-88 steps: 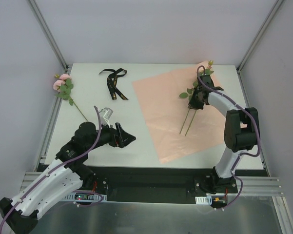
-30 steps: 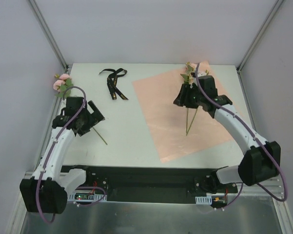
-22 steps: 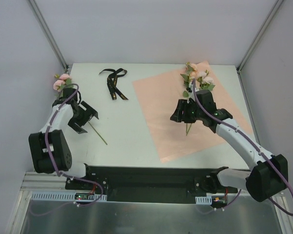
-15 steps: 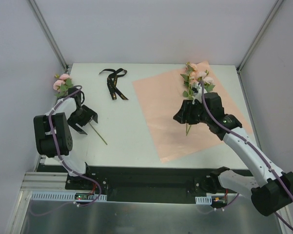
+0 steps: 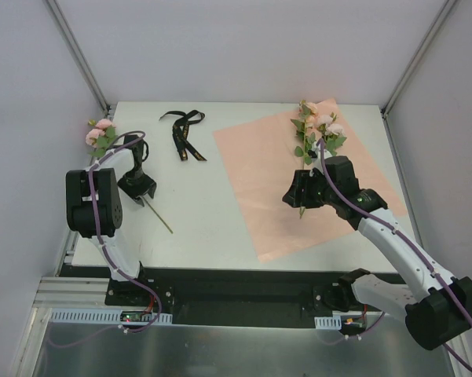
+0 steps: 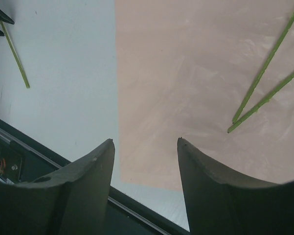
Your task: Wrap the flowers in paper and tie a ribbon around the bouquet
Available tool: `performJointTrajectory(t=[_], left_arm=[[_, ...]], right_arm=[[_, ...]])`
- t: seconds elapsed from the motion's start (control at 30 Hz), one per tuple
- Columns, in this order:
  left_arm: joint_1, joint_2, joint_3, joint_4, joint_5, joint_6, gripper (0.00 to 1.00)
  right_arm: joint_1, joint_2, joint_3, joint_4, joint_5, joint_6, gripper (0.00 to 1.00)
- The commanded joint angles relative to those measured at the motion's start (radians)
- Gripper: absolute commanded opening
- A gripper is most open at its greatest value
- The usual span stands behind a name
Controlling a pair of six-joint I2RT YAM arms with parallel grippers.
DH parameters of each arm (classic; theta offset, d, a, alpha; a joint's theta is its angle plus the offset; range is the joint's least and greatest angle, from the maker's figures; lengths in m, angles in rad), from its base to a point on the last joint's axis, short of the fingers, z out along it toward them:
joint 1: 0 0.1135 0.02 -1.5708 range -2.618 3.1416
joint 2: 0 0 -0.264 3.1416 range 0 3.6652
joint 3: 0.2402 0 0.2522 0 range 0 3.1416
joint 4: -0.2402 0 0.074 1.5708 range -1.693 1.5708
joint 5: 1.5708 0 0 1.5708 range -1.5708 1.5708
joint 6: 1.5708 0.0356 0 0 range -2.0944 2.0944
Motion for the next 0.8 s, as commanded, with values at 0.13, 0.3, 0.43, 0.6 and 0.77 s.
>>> performJointTrajectory(t=[0.13, 0.3, 0.43, 0.6, 0.77], left_arm=[[-0.012, -0.027, -0.004, -0.029, -0.048, -0.011, 0.00], [-0.078, -0.269, -0.042, -0.009, -0.045, 0.072, 0.00], [-0.190, -0.510, -0.088, 0.044, 0.112, 0.181, 0.00], [-0.329, -0.831, -0.250, 0.250, 0.448, 0.277, 0.00], [-0.576, -0.926, -0.382, 0.475, 0.571, 0.270, 0.00]], right_arm=[[-0.002, -0.022, 0.020, -0.014, 0.001, -0.012, 0.57], [-0.002, 0.001, 0.029, 0.013, -0.069, 0.023, 0.66], [-0.002, 0.044, 0.057, 0.052, -0.146, 0.057, 0.71], [-0.002, 0.067, 0.055, 0.223, -0.261, 0.165, 0.75], [0.006, 0.077, -0.011, 0.456, -0.327, 0.372, 0.78]])
